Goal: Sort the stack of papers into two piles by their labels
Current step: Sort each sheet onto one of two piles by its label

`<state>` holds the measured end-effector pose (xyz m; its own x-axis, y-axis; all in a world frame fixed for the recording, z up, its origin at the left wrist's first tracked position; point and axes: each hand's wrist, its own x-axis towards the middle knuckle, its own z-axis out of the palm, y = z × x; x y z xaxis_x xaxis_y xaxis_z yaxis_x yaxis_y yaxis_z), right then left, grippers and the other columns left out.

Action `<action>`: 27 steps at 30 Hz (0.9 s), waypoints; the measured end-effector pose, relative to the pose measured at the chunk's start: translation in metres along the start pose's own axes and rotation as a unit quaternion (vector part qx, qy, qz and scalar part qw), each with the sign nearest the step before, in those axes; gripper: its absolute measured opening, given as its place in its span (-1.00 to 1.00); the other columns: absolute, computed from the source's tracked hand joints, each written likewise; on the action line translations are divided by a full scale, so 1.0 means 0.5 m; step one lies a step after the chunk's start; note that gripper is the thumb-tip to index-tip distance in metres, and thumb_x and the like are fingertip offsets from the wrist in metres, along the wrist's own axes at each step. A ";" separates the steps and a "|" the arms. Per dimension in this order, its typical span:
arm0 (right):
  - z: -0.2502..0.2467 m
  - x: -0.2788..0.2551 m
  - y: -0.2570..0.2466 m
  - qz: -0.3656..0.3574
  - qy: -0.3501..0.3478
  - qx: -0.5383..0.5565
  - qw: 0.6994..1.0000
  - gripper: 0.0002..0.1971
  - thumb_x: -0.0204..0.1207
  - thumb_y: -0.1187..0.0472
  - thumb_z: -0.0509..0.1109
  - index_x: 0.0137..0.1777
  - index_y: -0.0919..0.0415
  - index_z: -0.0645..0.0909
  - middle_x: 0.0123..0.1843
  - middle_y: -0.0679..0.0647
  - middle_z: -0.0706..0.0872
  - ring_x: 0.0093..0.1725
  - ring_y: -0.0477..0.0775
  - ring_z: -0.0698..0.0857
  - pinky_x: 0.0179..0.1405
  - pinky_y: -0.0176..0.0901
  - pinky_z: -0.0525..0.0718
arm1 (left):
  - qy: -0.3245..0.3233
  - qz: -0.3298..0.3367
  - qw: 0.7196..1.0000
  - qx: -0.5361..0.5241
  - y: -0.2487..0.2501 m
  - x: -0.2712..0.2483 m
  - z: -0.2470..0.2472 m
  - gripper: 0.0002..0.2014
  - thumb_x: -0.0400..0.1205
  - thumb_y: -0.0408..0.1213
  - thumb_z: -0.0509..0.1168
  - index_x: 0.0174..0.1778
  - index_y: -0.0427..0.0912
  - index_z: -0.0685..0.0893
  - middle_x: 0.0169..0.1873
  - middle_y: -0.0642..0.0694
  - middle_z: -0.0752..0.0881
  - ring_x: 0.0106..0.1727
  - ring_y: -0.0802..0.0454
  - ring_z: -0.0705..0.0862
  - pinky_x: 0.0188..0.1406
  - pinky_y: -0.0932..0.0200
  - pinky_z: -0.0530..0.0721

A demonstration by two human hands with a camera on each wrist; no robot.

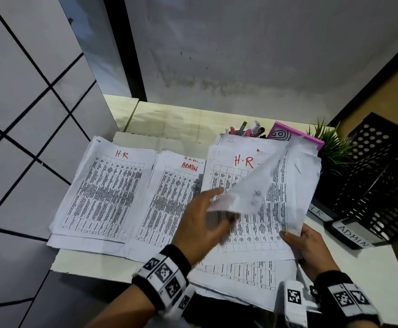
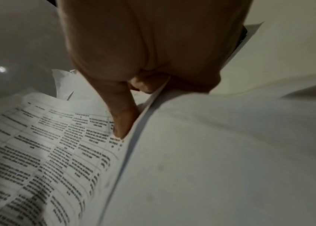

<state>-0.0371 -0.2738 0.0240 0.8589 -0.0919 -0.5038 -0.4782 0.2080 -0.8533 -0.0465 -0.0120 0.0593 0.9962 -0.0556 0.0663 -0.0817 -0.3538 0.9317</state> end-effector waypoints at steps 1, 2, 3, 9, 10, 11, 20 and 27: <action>0.000 0.000 0.001 0.000 0.000 0.003 1.000 -0.68 0.28 0.47 0.43 0.07 0.38 0.68 -0.12 0.25 0.85 -0.25 0.15 0.83 -0.37 -0.11 0.77 | 0.017 -0.052 0.998 -0.038 0.000 0.012 -0.004 -0.51 0.49 0.07 0.39 0.33 0.17 0.47 0.26 0.15 0.60 0.20 0.17 0.63 0.14 -0.06 0.70; 0.000 0.001 0.002 -0.002 -0.001 0.007 1.000 -0.69 0.30 0.48 0.42 0.07 0.39 0.67 -0.14 0.23 0.85 -0.26 0.14 0.83 -0.38 -0.12 0.77 | 0.036 -0.086 0.993 -0.070 -0.004 0.025 -0.008 -0.58 0.51 -0.01 0.42 0.27 0.16 0.51 0.18 0.16 0.64 0.14 0.20 0.66 0.10 -0.05 0.72; 0.000 0.002 0.002 -0.003 -0.002 0.009 1.000 -0.70 0.32 0.49 0.42 0.08 0.40 0.67 -0.16 0.22 0.85 -0.27 0.13 0.83 -0.38 -0.13 0.77 | 0.047 -0.106 0.988 -0.099 -0.007 0.036 -0.010 -0.69 0.53 -0.08 0.43 0.17 0.17 0.58 0.07 0.17 0.69 0.06 0.26 0.68 0.06 0.01 0.71; 0.006 -0.001 0.001 -0.008 -0.015 0.002 1.000 -0.65 0.29 0.48 0.49 0.11 0.43 0.66 -0.06 0.30 0.84 -0.23 0.16 0.83 -0.37 -0.11 0.77 | -0.055 -0.146 0.964 -0.216 0.017 0.057 -0.033 -0.49 0.61 0.12 0.04 -0.06 -0.15 0.79 -0.14 -0.17 0.82 0.08 0.05 0.74 0.00 -0.03 0.70; 0.007 -0.002 0.001 -0.008 -0.022 -0.001 1.000 -0.51 0.15 0.37 0.60 0.13 0.43 0.66 -0.03 0.33 0.83 -0.21 0.19 0.84 -0.35 -0.09 0.77 | -0.034 -0.156 0.966 -0.204 0.015 0.060 -0.026 -0.53 0.62 0.09 0.08 -0.16 -0.14 0.80 -0.18 -0.15 0.82 0.09 0.01 0.73 0.08 -0.10 0.66; 0.008 -0.001 0.002 -0.009 -0.027 -0.005 1.000 -0.34 -0.02 0.23 0.73 0.13 0.42 0.67 -0.01 0.34 0.83 -0.18 0.21 0.84 -0.34 -0.08 0.77 | 0.003 -0.155 0.972 -0.176 0.008 0.062 -0.019 -0.63 0.61 0.02 0.20 -0.26 -0.14 0.79 -0.17 -0.05 0.80 0.11 -0.01 0.71 0.17 -0.14 0.61; 0.016 -0.004 0.000 -0.017 -0.034 -0.003 0.999 -0.33 -0.16 0.20 0.74 0.03 0.40 0.69 -0.16 0.25 0.84 -0.30 0.09 0.82 -0.40 -0.18 0.74 | 0.223 -0.193 0.954 -0.044 -0.044 0.091 0.000 -0.85 0.50 -0.45 0.41 -0.11 -0.15 0.61 -0.31 0.04 0.66 -0.28 0.04 0.63 -0.27 0.17 0.60; 0.014 -0.005 0.003 0.006 -0.018 0.011 1.000 -0.73 0.42 0.57 0.35 0.11 0.41 0.65 -0.13 0.24 0.86 -0.24 0.17 0.84 -0.38 -0.11 0.76 | 0.203 -0.113 0.972 -0.033 -0.045 0.079 -0.013 -0.79 0.52 -0.44 0.43 -0.19 0.01 0.82 -0.31 0.13 0.79 -0.24 0.14 0.72 -0.12 0.18 0.74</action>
<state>-0.0385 -0.2665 0.0251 0.8590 -0.0532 -0.5092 -0.4857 0.2296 -0.8434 -0.0051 -0.0003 0.0431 0.9184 0.3950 -0.0203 0.1302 -0.2534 0.9586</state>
